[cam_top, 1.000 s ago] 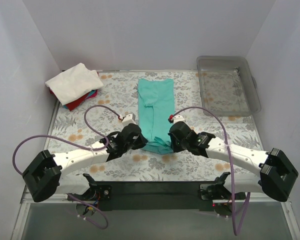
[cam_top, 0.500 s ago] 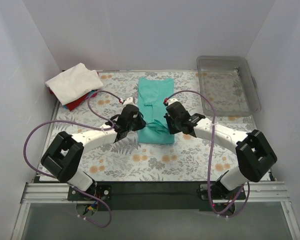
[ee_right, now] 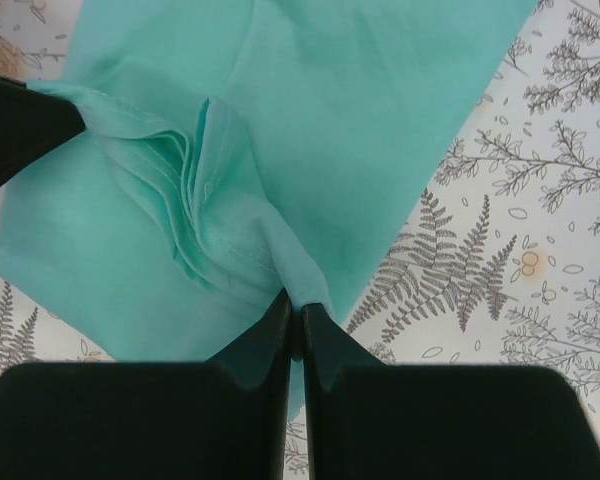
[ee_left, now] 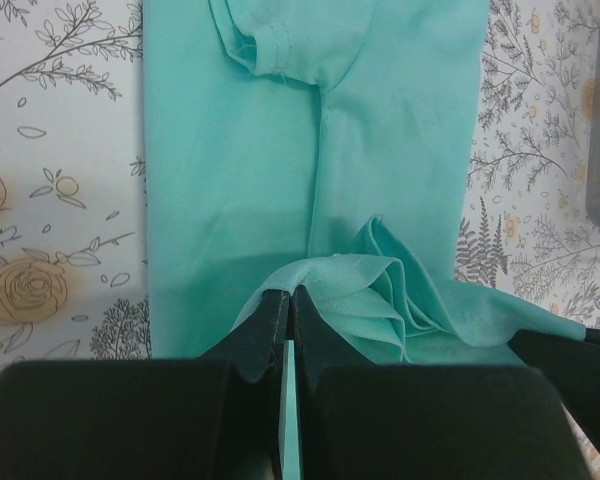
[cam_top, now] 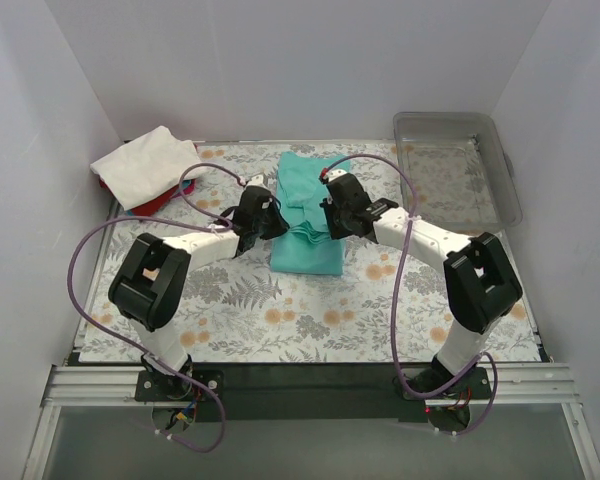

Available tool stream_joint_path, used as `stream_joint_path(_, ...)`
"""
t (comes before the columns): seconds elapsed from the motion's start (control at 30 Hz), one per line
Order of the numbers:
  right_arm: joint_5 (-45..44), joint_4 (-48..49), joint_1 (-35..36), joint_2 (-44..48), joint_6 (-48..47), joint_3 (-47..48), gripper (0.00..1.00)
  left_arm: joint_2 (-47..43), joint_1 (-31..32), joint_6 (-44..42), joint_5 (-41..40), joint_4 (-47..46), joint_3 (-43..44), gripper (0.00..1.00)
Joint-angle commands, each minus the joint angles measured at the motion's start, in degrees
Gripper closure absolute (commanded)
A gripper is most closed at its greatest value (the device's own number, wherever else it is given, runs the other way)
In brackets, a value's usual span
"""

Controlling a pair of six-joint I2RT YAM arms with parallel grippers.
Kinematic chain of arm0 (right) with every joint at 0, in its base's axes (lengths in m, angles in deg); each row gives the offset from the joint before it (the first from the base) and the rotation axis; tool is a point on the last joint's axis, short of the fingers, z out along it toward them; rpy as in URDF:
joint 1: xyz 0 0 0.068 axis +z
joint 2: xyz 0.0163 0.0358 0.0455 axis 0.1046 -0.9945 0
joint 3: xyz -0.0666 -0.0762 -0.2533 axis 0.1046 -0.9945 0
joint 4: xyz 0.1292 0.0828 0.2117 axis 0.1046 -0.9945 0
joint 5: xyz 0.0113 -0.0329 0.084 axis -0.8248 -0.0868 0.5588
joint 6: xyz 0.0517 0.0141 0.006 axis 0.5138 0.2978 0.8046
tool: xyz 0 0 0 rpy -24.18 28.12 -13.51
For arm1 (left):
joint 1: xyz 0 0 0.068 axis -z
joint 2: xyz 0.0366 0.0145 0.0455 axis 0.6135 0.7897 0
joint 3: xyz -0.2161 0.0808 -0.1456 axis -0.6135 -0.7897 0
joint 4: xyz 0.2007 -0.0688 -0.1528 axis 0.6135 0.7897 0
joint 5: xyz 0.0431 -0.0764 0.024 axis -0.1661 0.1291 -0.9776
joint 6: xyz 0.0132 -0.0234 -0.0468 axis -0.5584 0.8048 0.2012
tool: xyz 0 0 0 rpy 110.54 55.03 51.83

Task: Fold and stack the t-shirts
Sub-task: Fold the tshirt

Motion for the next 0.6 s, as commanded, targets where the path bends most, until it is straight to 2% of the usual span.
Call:
stream_joint_path(0.0, 1.49, 0.54, -0.99, -1.86, -1.74, 4.92, 0.99, 1.26, -1.61, -1.94, 3.64, -1.59, 3.6, 1.0)
stream_joint_path(0.57, 3.26, -0.96, -5.83, -10.66, -3.59, 13.45, 0.99, 11.02, -5.39, -3.17, 6.46, -1.94, 13.19, 1.0)
